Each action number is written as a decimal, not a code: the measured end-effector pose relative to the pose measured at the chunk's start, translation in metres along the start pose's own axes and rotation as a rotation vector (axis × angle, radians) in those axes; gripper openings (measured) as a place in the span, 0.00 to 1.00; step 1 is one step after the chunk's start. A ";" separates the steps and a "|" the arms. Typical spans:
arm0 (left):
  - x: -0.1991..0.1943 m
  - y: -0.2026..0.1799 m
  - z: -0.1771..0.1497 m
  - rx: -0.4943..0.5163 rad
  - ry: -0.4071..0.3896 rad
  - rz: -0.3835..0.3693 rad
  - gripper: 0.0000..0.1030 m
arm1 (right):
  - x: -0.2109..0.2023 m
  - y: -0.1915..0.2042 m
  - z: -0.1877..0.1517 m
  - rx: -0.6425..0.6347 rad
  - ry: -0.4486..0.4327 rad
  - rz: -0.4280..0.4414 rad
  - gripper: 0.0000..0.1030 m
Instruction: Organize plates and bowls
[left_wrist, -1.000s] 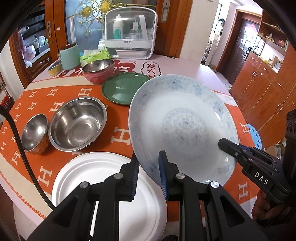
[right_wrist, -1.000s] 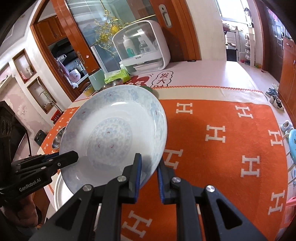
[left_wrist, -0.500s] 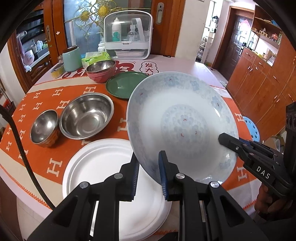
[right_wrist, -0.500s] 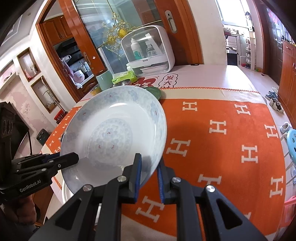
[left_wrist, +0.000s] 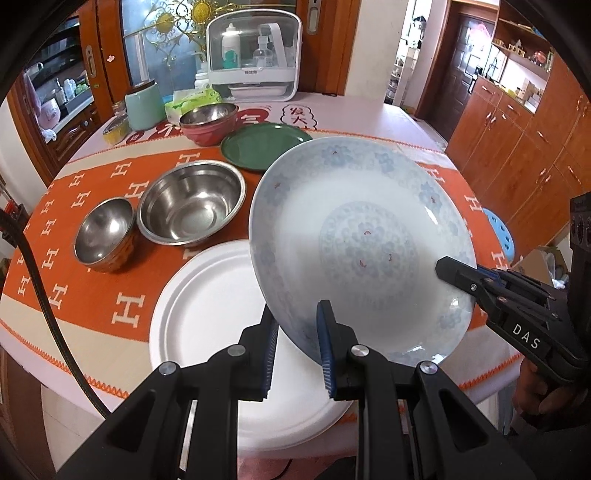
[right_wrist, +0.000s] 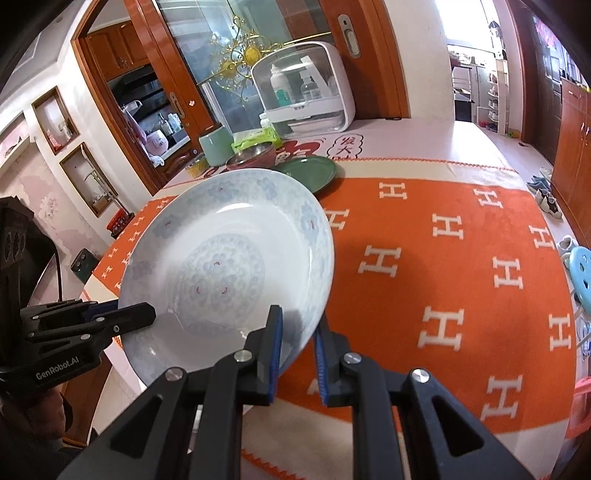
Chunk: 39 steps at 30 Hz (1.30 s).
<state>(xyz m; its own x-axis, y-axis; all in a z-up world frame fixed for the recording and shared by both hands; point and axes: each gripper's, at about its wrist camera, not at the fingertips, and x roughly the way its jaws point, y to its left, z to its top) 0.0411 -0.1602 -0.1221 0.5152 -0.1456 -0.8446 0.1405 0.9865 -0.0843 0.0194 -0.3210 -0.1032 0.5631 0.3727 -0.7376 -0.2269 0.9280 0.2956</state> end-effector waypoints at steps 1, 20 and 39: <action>0.000 0.002 -0.002 0.004 0.007 -0.001 0.19 | 0.001 0.002 -0.002 0.004 0.004 -0.003 0.15; 0.006 0.064 -0.030 0.107 0.142 0.007 0.19 | 0.030 0.065 -0.043 0.112 0.084 -0.056 0.15; 0.022 0.067 -0.024 0.371 0.110 -0.147 0.15 | 0.067 0.115 -0.066 0.162 0.115 -0.216 0.15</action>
<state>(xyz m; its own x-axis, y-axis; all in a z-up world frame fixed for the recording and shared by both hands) 0.0414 -0.0951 -0.1590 0.3761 -0.2546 -0.8909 0.5113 0.8589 -0.0296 -0.0211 -0.1896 -0.1590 0.4888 0.1722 -0.8552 0.0232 0.9774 0.2101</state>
